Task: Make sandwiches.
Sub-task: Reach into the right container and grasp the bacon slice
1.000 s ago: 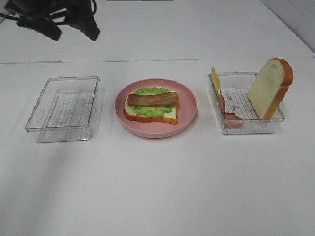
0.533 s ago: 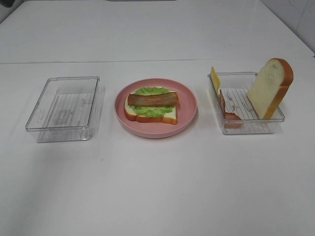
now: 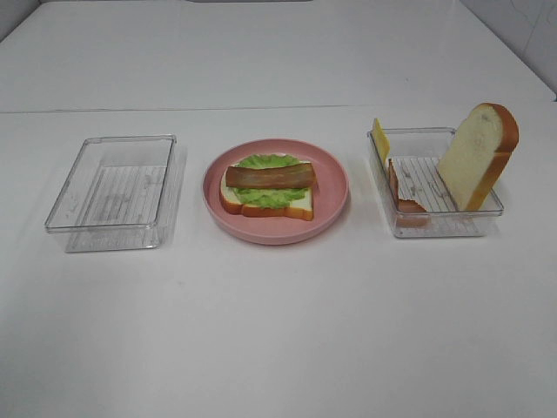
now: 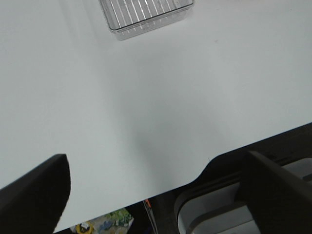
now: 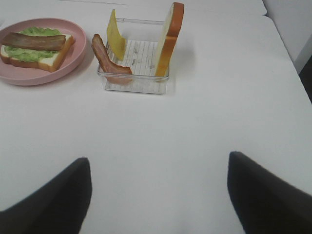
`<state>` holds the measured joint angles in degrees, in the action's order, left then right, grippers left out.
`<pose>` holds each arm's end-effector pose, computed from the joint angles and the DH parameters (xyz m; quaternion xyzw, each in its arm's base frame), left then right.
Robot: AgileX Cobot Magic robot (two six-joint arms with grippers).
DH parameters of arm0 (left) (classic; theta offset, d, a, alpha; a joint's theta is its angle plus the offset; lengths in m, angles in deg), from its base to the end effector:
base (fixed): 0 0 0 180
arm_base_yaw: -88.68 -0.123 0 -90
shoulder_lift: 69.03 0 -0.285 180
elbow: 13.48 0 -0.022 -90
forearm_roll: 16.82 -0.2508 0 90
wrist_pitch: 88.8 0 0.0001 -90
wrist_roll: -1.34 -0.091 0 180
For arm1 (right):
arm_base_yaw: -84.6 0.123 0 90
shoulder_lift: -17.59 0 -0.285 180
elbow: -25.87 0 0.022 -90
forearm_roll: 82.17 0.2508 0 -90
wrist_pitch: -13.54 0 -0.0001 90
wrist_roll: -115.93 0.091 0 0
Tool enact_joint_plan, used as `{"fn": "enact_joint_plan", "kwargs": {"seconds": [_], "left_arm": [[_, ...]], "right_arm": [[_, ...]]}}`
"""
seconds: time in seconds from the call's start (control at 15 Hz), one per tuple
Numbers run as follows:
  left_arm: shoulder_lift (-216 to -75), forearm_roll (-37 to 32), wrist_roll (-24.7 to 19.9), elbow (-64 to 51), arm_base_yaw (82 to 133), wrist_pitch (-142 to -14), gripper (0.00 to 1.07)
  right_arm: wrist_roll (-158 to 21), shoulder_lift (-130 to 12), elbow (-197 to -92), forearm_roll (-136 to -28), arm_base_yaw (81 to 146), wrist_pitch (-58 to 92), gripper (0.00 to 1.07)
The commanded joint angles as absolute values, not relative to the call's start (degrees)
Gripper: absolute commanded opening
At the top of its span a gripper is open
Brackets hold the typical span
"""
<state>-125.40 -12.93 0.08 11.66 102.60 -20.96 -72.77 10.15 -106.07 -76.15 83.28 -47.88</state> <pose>0.1280 -0.0376 0.3409 0.1233 0.9560 -0.0626 0.2588 -0.0073 0.0086 0.2792 -0.0575 0.8492 0.0066 0.5250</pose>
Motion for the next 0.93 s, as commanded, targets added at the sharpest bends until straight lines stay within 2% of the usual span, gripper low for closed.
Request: {"fn": "enact_joint_plan", "kwargs": {"seconds": [0.07, 0.2, 0.33, 0.53, 0.8, 0.93], "left_arm": [[-115.1, -14.2, 0.3, 19.8, 102.7, -26.6, 0.89], [-105.6, -17.9, 0.5, 25.4, 102.7, -28.7, 0.89], [-98.6, -18.4, 0.5, 28.3, 102.7, -29.7, 0.89], [-85.6, -18.4, 0.5, 33.5, 102.7, -33.6, 0.89], [-82.6, -18.4, 0.5, 33.6, 102.7, -32.0, 0.89], [-82.6, -18.3, 0.7, 34.6, 102.7, -29.4, 0.89]], "right_arm": [[-72.4, 10.3, -106.1, -76.4, 83.3, -47.2, 0.70], [-72.1, 7.9, -106.1, -76.7, 83.3, -47.1, 0.67], [-72.0, 4.4, -106.9, -76.4, 83.3, -45.9, 0.66], [-72.0, -7.4, -114.1, -75.5, 83.3, -42.9, 0.54], [-72.0, -17.6, -119.4, -70.3, 83.3, -40.3, 0.50], [-74.1, -29.9, -125.2, -63.5, 83.3, -38.7, 0.50]]}}
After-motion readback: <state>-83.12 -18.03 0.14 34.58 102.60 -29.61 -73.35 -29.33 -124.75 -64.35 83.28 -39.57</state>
